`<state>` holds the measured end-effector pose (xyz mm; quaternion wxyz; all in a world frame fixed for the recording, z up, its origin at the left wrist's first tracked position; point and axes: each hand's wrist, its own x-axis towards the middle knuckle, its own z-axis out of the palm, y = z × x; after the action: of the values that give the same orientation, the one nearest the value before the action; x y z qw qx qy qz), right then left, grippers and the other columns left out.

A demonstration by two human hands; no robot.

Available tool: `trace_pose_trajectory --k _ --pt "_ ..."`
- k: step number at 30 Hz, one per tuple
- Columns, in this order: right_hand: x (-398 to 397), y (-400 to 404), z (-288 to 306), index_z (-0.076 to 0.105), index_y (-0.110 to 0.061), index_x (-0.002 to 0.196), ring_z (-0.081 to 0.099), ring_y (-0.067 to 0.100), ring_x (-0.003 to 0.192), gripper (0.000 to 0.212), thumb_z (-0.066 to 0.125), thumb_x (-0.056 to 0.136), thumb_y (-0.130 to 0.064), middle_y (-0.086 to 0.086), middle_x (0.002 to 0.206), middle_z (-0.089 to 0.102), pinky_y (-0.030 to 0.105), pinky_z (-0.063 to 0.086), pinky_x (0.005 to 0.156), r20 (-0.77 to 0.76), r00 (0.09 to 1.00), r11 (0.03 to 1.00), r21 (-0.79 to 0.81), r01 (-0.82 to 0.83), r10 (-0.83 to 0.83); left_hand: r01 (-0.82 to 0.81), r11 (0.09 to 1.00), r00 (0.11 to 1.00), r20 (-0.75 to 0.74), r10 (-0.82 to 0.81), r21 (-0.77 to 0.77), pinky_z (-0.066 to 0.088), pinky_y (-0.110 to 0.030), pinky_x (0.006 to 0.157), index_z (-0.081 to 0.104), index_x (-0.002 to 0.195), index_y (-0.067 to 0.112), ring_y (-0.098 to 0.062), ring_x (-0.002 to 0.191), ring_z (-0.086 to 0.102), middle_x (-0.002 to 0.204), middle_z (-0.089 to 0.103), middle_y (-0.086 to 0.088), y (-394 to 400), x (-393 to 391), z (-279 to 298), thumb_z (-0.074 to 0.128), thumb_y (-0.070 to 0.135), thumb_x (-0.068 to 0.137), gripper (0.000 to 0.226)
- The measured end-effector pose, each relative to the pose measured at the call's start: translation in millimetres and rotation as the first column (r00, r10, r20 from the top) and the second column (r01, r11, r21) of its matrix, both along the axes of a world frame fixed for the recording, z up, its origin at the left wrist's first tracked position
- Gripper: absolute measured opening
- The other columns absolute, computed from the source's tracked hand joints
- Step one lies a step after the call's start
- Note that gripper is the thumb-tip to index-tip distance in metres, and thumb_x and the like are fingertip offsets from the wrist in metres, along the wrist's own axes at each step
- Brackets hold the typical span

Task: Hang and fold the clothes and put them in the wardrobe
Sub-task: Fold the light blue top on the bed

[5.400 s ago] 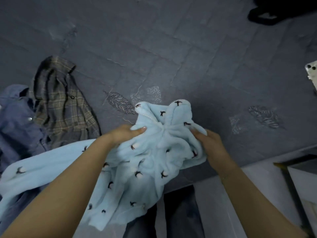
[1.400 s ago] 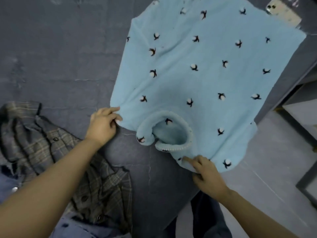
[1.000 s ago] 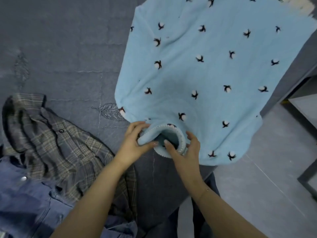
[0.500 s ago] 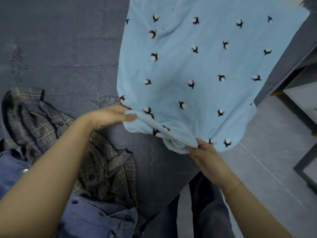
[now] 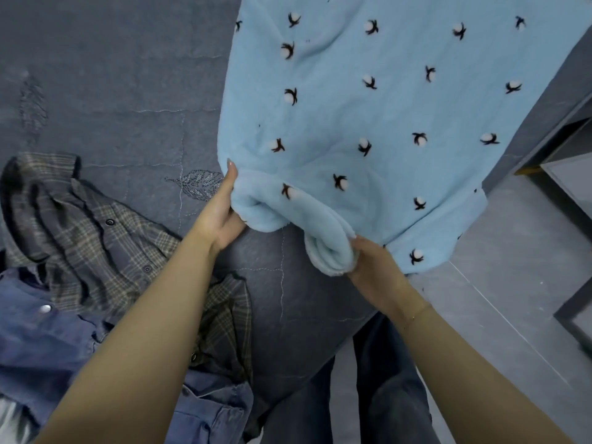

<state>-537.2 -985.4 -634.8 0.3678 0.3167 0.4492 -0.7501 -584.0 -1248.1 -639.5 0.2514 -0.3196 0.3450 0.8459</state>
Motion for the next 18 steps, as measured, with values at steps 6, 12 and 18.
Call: trace_pose_trajectory --k 6,12,18 --pt "52.2 -29.6 -3.1 0.061 -0.010 0.118 0.063 0.021 0.112 0.041 0.077 0.081 -0.020 0.005 0.116 0.068 0.033 0.048 0.101 0.030 0.990 0.946 0.300 0.121 -0.136 0.019 0.999 0.998 -0.056 -0.017 0.032 0.042 -0.041 0.108 0.035 0.147 0.003 -0.027 0.136 0.044 0.146 0.047 -0.016 10.4 6.5 13.2 0.032 0.046 0.102 0.063" --pt "52.3 -76.4 17.0 0.058 -0.012 0.130 0.060 0.015 0.120 0.040 0.066 0.091 -0.018 0.001 0.127 0.066 0.031 0.043 0.106 0.234 0.788 0.809 -0.013 0.588 -0.569 -0.034 0.999 0.994 -0.107 0.034 -0.001 0.045 -0.043 0.105 0.037 0.144 -0.002 -0.029 0.133 0.048 0.144 0.048 -0.019 26.2 -12.4 45.6 0.042 0.024 0.100 0.051" --pt "28.0 -44.7 37.5 0.056 -0.006 0.133 0.057 0.022 0.123 0.035 0.054 0.098 -0.010 0.010 0.131 0.062 0.034 0.046 0.105 0.229 0.675 0.698 0.032 0.715 -0.702 0.045 0.995 0.995 -0.083 -0.052 -0.088 0.050 -0.039 0.100 0.050 0.134 -0.001 -0.027 0.121 0.059 0.131 0.060 -0.018 31.9 -37.8 66.1 0.045 0.017 0.101 0.038"
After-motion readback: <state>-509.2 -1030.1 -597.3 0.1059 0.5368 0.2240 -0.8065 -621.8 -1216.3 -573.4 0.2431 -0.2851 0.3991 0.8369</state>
